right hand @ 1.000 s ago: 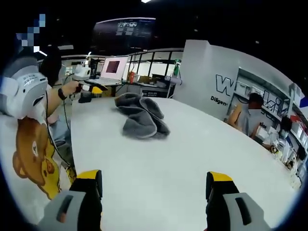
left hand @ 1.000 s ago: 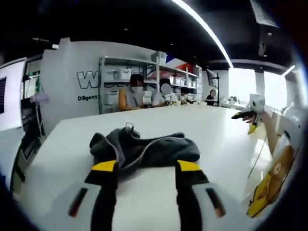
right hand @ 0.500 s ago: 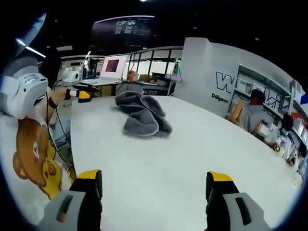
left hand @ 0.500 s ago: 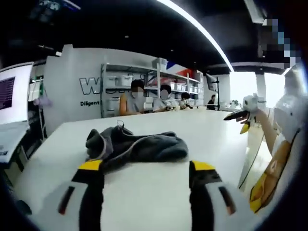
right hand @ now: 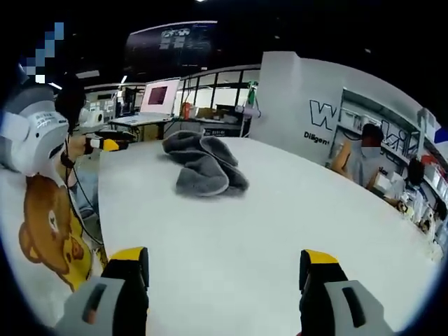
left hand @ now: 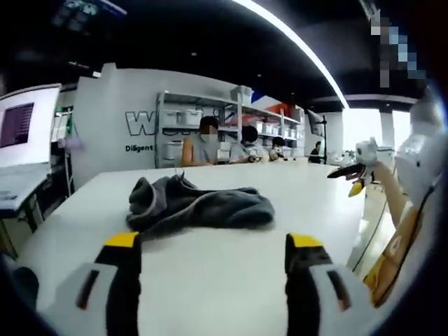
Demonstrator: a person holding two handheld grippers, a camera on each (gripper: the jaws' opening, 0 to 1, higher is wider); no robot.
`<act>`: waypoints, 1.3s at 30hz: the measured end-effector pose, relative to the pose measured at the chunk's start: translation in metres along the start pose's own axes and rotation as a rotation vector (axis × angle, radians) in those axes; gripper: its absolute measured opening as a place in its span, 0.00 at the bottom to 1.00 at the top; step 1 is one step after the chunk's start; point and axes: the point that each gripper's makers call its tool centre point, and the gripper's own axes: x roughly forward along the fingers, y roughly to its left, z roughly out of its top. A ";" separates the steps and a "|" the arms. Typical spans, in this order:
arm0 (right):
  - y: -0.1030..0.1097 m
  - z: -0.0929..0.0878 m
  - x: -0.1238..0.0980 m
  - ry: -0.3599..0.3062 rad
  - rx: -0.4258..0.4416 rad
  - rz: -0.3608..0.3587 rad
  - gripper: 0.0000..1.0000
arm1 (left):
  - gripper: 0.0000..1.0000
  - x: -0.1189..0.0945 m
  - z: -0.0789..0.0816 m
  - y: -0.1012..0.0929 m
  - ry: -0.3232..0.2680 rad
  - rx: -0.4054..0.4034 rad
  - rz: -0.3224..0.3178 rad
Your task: Fold the towel on the table until its edges align and the towel forms a compact rectangular stack.
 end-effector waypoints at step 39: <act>-0.005 0.028 0.073 0.036 -0.058 0.198 0.90 | 0.99 -0.003 -0.006 -0.013 0.014 0.001 -0.037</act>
